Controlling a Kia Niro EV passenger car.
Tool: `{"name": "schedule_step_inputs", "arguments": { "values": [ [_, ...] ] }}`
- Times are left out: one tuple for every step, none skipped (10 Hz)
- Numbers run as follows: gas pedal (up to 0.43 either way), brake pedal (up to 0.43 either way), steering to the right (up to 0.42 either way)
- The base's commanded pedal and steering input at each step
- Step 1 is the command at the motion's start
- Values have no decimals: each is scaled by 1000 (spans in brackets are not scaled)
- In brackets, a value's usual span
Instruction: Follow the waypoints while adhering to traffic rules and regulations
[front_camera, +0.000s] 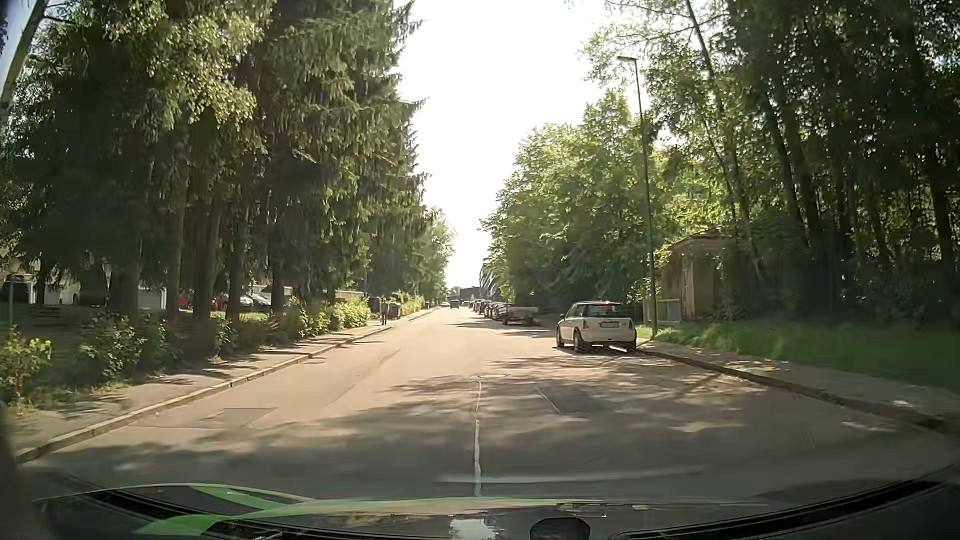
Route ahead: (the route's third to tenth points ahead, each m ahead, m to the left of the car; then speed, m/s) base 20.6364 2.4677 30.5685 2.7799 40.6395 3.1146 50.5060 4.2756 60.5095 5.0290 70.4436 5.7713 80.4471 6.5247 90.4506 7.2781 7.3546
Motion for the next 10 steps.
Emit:
{"name": "schedule_step_inputs", "arguments": {
  "values": [
    [138, 0, -36],
    [138, 0, -35],
    [138, 0, -33],
    [138, 0, -31],
    [138, 0, -30],
    [150, 0, -29],
    [150, 0, -29],
    [150, 0, -28],
    [150, 0, -28],
    [169, 0, -27]
  ]
}}
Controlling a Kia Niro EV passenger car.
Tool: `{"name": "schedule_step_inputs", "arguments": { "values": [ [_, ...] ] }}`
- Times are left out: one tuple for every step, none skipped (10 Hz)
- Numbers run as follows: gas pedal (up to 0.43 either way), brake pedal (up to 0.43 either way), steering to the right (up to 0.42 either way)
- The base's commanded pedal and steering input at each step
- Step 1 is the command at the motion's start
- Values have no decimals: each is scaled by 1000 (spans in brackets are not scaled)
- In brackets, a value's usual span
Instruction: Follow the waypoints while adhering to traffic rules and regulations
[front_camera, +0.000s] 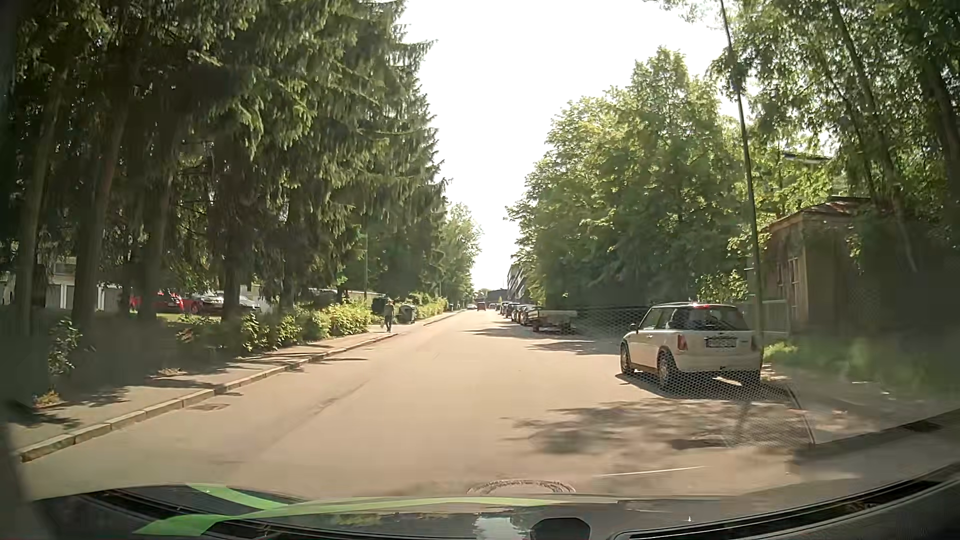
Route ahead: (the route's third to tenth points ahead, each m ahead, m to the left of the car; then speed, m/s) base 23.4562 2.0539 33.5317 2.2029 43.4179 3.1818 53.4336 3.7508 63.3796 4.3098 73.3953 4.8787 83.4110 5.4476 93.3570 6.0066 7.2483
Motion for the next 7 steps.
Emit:
{"name": "schedule_step_inputs", "arguments": {
  "values": [
    [169, 0, -27],
    [169, 0, -26],
    [169, 0, -25],
    [169, 0, -25],
    [177, 0, -25],
    [177, 0, -25],
    [177, 0, -25]
  ]
}}
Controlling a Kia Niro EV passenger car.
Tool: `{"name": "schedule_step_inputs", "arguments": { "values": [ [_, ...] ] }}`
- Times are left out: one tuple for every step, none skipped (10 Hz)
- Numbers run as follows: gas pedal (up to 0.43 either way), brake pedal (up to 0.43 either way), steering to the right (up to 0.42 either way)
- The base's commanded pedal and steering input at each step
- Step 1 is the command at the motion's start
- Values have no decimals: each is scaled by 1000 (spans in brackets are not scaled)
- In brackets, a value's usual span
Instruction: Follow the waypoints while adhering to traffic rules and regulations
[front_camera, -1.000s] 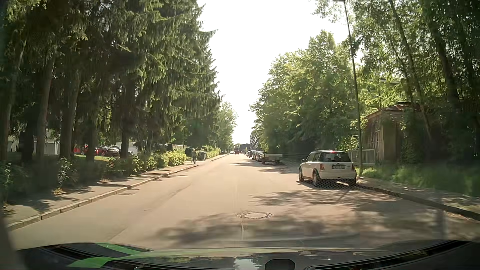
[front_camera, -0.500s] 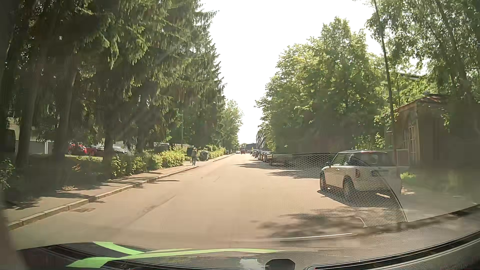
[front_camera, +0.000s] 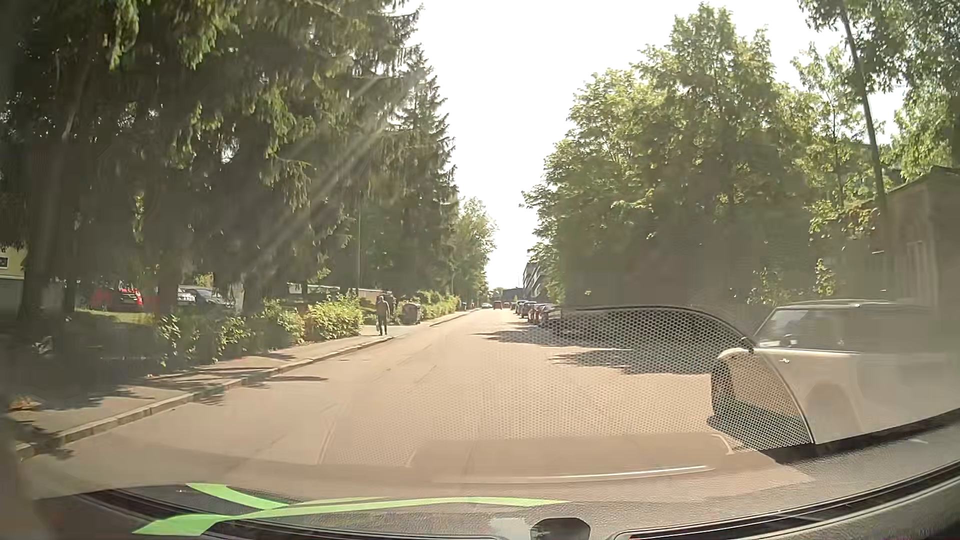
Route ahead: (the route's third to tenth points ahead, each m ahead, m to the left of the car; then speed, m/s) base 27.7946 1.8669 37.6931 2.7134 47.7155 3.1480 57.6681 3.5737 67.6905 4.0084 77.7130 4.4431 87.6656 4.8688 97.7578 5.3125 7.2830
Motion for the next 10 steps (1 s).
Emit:
{"name": "schedule_step_inputs", "arguments": {
  "values": [
    [177, 0, -25],
    [177, 0, -24],
    [177, 0, -24],
    [177, 0, -23],
    [177, 0, -19],
    [177, 0, -15],
    [177, 0, -14],
    [177, 0, -12],
    [177, 0, -11],
    [177, 0, -11]
  ]
}}
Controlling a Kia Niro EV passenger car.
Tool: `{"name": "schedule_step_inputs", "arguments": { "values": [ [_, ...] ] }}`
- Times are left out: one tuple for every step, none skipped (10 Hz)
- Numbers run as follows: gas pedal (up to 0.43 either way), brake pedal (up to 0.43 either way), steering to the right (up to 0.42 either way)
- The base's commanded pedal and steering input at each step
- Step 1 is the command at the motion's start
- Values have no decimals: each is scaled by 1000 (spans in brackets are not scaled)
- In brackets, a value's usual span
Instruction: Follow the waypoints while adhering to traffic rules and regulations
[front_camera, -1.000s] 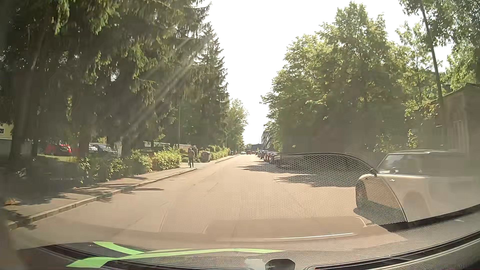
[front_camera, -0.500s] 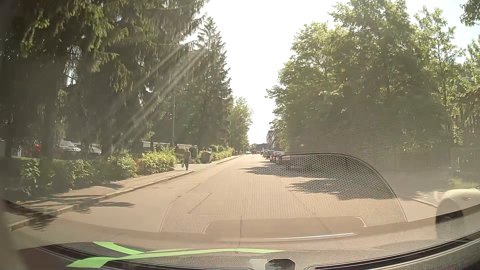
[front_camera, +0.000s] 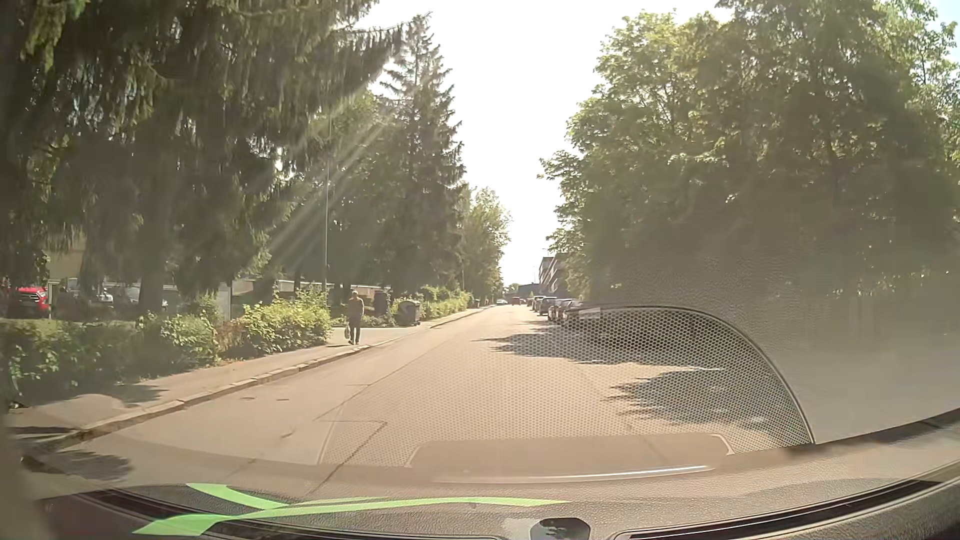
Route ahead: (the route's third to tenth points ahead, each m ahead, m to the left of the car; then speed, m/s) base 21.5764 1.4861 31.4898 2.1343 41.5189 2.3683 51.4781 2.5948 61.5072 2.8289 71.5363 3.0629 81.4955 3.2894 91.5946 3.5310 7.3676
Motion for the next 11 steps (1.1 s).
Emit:
{"name": "schedule_step_inputs", "arguments": {
  "values": [
    [177, 0, -10],
    [177, 0, -9],
    [177, 0, -7],
    [189, 0, -6],
    [189, 0, -5],
    [189, 0, -4],
    [189, 0, -4],
    [189, 0, -4],
    [189, 0, -4],
    [189, 0, -4],
    [189, 0, -4]
  ]
}}
